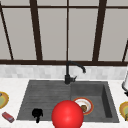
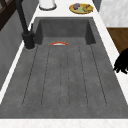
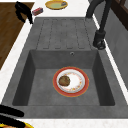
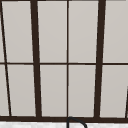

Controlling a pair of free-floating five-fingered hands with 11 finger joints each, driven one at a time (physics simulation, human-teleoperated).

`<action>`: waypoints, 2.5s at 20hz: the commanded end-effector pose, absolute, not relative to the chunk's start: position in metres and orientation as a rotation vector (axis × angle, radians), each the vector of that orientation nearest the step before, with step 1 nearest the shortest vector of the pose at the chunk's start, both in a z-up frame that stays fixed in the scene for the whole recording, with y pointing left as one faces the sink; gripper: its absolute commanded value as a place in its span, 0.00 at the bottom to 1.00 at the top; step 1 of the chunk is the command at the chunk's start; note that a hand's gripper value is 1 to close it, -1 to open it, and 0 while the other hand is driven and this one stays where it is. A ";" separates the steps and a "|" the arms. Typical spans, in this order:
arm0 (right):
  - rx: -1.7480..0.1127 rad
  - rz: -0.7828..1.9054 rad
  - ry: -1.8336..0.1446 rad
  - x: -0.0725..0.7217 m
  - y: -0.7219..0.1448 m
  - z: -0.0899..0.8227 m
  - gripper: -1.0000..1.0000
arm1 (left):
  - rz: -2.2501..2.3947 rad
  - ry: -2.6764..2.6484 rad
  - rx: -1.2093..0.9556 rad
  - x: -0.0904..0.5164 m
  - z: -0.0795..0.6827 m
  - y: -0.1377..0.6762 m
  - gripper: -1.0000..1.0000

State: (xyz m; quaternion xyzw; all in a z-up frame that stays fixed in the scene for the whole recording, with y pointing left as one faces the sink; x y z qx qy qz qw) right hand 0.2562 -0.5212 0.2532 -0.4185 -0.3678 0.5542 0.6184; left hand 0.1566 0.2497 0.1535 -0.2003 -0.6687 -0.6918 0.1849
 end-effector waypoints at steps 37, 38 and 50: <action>-0.683 1.339 -0.689 0.361 -0.671 0.108 0.00 | -1.950 -1.885 -0.565 0.157 0.153 0.250 0.50; -0.686 1.338 -0.679 0.359 -0.667 0.107 0.00 | -1.950 -1.885 -0.565 0.157 0.153 0.250 0.50; -0.878 1.253 -0.705 0.292 -0.637 0.143 0.00 | -1.950 -1.885 -0.565 0.157 0.153 0.250 0.50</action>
